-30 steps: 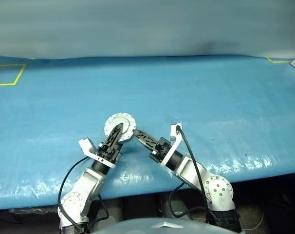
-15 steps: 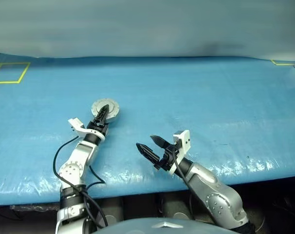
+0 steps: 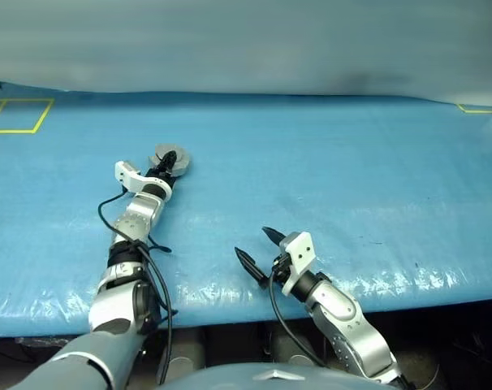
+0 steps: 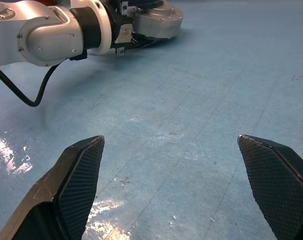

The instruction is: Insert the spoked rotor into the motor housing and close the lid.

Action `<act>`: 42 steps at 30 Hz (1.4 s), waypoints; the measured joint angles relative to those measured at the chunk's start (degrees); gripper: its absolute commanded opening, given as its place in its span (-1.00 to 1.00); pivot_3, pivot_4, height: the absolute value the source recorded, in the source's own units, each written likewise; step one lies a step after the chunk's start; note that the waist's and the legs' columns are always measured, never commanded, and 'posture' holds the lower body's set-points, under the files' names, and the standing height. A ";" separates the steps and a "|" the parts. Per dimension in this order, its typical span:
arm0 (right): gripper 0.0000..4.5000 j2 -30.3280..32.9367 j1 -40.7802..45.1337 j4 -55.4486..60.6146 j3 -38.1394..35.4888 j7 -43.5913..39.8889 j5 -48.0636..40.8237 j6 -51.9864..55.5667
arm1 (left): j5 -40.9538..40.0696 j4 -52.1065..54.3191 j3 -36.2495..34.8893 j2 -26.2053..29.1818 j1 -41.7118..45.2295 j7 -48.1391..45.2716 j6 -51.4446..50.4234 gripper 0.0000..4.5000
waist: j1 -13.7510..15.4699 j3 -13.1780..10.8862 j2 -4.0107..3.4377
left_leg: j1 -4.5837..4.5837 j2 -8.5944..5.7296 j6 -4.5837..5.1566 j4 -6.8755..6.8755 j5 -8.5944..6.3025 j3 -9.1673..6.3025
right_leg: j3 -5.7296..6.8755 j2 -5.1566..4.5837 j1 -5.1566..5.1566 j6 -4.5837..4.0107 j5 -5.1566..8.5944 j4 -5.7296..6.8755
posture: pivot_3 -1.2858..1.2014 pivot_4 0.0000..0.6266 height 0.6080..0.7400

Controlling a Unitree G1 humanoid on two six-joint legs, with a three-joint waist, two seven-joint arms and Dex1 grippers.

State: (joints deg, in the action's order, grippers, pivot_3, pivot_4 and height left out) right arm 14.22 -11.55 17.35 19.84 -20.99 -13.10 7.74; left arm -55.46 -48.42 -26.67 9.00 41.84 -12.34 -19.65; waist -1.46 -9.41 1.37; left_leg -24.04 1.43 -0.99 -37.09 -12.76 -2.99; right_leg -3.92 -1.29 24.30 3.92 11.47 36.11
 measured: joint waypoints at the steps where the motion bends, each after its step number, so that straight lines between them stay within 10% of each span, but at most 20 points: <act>1: 1.00 -0.17 -0.04 -0.08 0.00 -0.04 0.25 0.03 | 1.07 -1.70 -0.01 0.13 1.01 -0.44 0.26 0.40 | 0.00 0.00 0.01 | 0.00 0.00 0.00 0.01 0.00 0.00 | 0.00 0.00 0.00 0.06 -0.04 0.00 | 0.03 -0.52 1.00; 5: 1.00 -0.52 -0.24 -0.14 0.02 -0.27 1.08 0.30 | 5.16 -6.33 -0.03 0.75 4.87 -2.31 1.15 0.97 | -0.03 0.00 0.00 | 0.10 0.01 0.00 0.02 0.00 -0.01 | 0.01 0.00 -0.08 0.19 -0.11 0.01 | 0.03 -0.52 1.00; 12: 1.00 -1.22 -1.01 -0.13 0.09 -0.26 1.78 0.70 | 7.95 -0.82 0.12 2.88 0.74 -3.84 -5.01 0.99 | -1.17 0.05 -0.06 | 0.64 0.06 0.00 0.02 0.00 0.02 | -0.02 -0.02 -0.59 -0.02 0.02 0.03 | 0.03 -0.52 1.00; 22: 1.00 -1.20 -0.40 -0.56 -0.05 -0.77 3.74 1.29 | 5.65 40.64 5.89 8.50 -30.20 -7.84 -24.23 0.99 | -2.39 0.46 -0.36 | 1.39 0.15 -0.07 0.21 -0.07 0.36 | -0.19 -0.13 -0.90 -0.29 0.22 0.35 | 0.03 -0.52 1.00; 42: 1.00 -3.50 0.02 -5.40 -9.18 1.19 5.46 -9.19 | 43.87 62.04 25.28 5.68 -60.72 -11.37 23.55 0.99 | -0.12 0.62 -0.45 | 0.82 0.24 -0.03 0.27 -0.26 0.59 | -0.15 -0.21 -0.35 -0.31 0.25 0.01 | 0.03 -0.52 1.00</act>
State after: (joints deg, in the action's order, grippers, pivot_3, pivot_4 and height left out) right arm 10.71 -11.53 11.95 10.66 -19.80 -7.64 -1.45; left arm -11.58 13.62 -1.39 14.69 -18.89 -23.71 3.89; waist -1.58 -8.80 0.92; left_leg -23.21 1.67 -1.02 -36.83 -13.02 -2.40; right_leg -4.07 -1.50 23.96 3.60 11.72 36.12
